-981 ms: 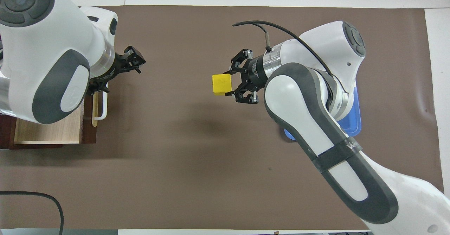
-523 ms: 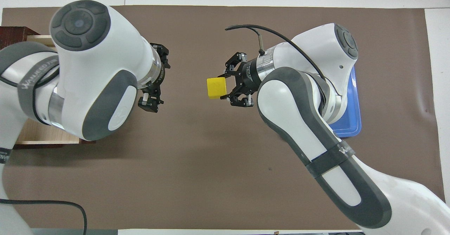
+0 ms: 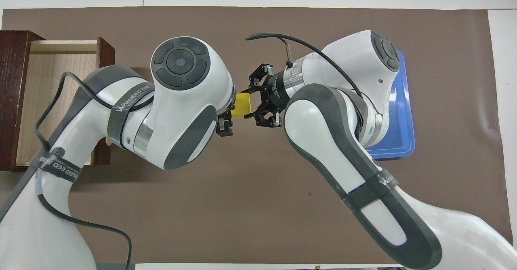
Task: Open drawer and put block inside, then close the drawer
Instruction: 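Reach the left gripper to the block held by the right gripper, then close the left gripper on the block while the right gripper opens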
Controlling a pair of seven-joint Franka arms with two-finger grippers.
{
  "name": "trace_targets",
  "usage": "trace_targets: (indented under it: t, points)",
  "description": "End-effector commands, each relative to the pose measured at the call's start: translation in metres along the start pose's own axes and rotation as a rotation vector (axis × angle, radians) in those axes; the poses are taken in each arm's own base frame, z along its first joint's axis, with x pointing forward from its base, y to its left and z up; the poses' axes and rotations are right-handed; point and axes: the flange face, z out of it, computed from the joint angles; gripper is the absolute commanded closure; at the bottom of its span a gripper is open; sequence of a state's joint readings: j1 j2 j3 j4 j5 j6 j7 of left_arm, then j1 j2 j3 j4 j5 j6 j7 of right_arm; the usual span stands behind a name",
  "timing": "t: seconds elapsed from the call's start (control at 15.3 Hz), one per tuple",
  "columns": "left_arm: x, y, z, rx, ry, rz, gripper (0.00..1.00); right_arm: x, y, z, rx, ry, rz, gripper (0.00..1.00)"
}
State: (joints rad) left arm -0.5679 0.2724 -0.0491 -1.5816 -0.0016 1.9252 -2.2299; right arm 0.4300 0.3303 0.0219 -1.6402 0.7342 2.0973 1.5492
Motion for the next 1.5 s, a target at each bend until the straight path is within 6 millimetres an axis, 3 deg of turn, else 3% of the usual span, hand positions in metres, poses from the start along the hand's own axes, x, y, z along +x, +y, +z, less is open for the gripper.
trace_targets:
  t: [0.0,0.07,0.2,0.26,0.46,0.52,0.78,0.85,0.92,1.05,1.11,1.18,1.31,1.44]
  points:
    - [-0.001,-0.004,-0.002,-0.038,-0.013,-0.051,0.0,-0.004,-0.003,-0.001,0.009,0.007,0.017,1.0]
    - [-0.006,-0.008,0.0,-0.04,-0.016,-0.052,0.0,-0.004,-0.003,-0.001,0.009,0.007,0.017,1.0]
    - [-0.01,-0.012,0.0,-0.042,-0.017,-0.044,0.27,-0.004,-0.003,-0.002,0.008,0.007,0.018,1.0]
    - [-0.014,-0.015,-0.001,-0.044,-0.022,-0.037,0.36,-0.005,-0.003,-0.002,0.009,0.007,0.016,1.0]
    - [-0.012,-0.014,0.0,-0.039,-0.016,-0.039,0.95,-0.004,-0.003,-0.002,0.008,0.005,0.018,1.0]
    - [-0.011,-0.013,0.0,-0.041,-0.016,-0.033,1.0,-0.003,-0.003,-0.003,0.009,0.005,0.02,1.0]
    - [-0.007,-0.01,-0.001,-0.041,-0.014,-0.033,1.0,-0.003,-0.003,-0.002,0.007,0.003,0.025,1.0]
    - [-0.005,-0.008,-0.002,-0.039,-0.012,-0.036,1.0,-0.002,-0.004,-0.004,0.013,0.005,0.031,0.47]
    - [-0.002,-0.006,-0.004,-0.036,-0.007,-0.033,1.0,0.001,-0.006,-0.007,0.018,0.008,0.036,0.0]
    - [0.015,0.006,-0.018,-0.027,0.005,-0.04,1.0,0.005,-0.007,-0.009,0.018,0.007,0.041,0.0]
    - [0.031,0.013,-0.036,-0.024,0.01,-0.026,1.0,0.005,-0.007,-0.009,0.017,0.006,0.044,0.0]
    - [0.054,0.02,-0.054,-0.02,0.015,-0.007,1.0,0.006,-0.007,-0.01,0.018,0.006,0.043,0.0]
    - [0.12,0.035,-0.089,-0.015,0.017,0.049,1.0,0.009,-0.008,-0.012,0.018,0.006,0.048,0.0]
    - [0.185,0.053,-0.099,0.016,0.025,0.115,1.0,0.017,-0.012,-0.022,0.033,0.009,0.053,0.0]
